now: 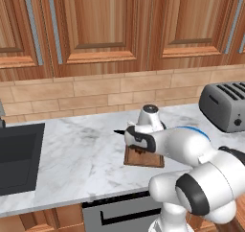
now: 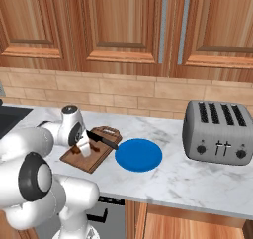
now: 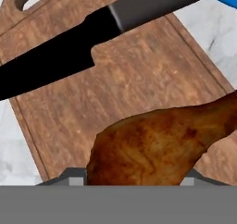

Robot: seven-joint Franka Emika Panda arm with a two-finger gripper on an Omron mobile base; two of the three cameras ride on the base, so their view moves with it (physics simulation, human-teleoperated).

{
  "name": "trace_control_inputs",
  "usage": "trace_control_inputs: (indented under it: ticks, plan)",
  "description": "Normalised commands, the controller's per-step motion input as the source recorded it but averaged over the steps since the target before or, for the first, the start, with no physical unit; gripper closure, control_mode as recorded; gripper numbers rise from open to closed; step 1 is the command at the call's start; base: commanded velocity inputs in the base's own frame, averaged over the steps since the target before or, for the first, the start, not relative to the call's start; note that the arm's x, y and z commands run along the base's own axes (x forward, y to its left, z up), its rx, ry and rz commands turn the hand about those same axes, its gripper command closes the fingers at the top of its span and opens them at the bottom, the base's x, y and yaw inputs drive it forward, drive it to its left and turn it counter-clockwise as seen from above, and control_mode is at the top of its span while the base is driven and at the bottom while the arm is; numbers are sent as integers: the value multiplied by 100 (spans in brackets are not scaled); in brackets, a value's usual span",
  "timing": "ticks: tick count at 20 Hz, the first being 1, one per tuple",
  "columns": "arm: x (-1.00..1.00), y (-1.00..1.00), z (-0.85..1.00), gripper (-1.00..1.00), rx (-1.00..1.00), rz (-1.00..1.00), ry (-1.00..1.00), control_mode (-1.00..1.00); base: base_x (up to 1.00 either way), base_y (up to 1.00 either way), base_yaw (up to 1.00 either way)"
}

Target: Pick up the knife from the drawer and place it on the cutting board. Then place the meat from the plate to the cutting board.

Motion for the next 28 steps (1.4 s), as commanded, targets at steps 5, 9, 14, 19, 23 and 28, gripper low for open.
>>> trace_control_inputs:
  ticks: [5,9,14,19,23,28]
  plan:
    - [0,0,-32,-100,0,0,1,-100,0,0,0]
    - [0,0,-27,-100,0,0,0,-100,0,0,0]
    - [0,-2,-5,-100,3,0,0,-100,0,0,0]
    - [0,-9,11,-100,3,0,0,-100,0,0,0]
    - [-11,-6,38,-100,0,0,0,-100,0,0,0]
    - [-23,-9,39,-100,0,-2,0,-100,0,0,0]
